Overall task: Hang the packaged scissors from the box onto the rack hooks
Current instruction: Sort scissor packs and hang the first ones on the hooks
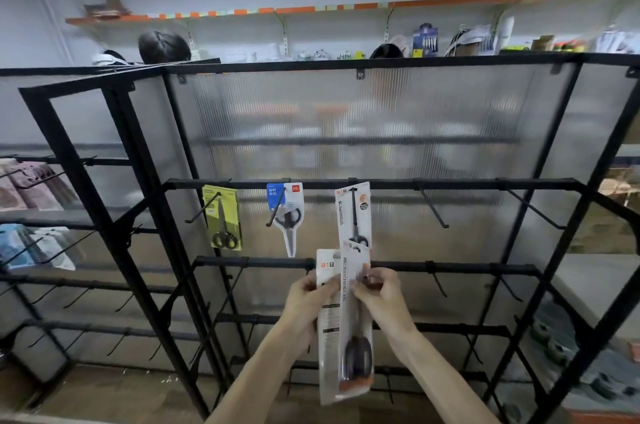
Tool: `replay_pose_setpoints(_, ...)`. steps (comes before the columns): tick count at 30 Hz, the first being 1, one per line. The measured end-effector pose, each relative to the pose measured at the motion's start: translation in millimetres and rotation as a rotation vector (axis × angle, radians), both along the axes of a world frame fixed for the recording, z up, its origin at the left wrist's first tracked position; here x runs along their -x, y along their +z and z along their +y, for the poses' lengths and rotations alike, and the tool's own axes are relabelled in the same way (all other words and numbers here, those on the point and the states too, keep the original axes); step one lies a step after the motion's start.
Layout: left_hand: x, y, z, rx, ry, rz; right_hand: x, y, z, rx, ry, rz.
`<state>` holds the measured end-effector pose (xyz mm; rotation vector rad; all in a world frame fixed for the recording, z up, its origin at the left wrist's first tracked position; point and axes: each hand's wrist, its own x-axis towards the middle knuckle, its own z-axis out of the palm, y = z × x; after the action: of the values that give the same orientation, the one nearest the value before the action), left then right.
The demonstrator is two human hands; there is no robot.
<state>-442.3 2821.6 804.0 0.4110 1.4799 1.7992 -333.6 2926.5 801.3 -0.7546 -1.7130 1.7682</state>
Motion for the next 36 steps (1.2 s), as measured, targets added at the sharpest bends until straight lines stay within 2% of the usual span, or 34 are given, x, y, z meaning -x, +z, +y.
replay_pose_setpoints(5, 6.0, -1.5, -7.7, -0.051, -0.065, -0.183, -6.9, -2.5, 11.9, -0.018, 0.092, -0.022)
replay_pose_setpoints(7, 12.4, -1.6, -10.9, -0.039, -0.016, -0.192, -9.6, -3.5, 18.5, -0.011, 0.009, -0.004)
replay_pose_setpoints(10, 23.5, -3.9, -12.0, 0.002, 0.128, -0.149, -6.4, 4.4, 23.1, -0.069, 0.004, 0.004)
replay_pose_setpoints(13, 32.3, -5.5, -9.5, 0.018, 0.176, -0.094, 8.0, 15.2, 28.6, -0.162, 0.017, -0.009)
replay_pose_setpoints(20, 44.5, -3.8, 6.0, 0.150, 0.306, 0.194, 37.4, 4.5, 47.2, -0.187, -0.081, -0.087)
replay_pose_setpoints(24, 52.3, -5.4, 10.8, 0.164, 0.321, 0.182, 37.4, -3.4, 53.3, -0.174, -0.086, -0.058)
replay_pose_setpoints(29, 58.2, -7.7, 17.0, 0.176, 0.332, 0.182, 54.0, -6.6, 67.3, -0.184, -0.098, -0.129)
replay_pose_setpoints(36, 70.4, -11.0, 22.3, 0.188, 0.297, 0.153, 46.4, -3.1, 65.6, -0.224, -0.029, -0.037)
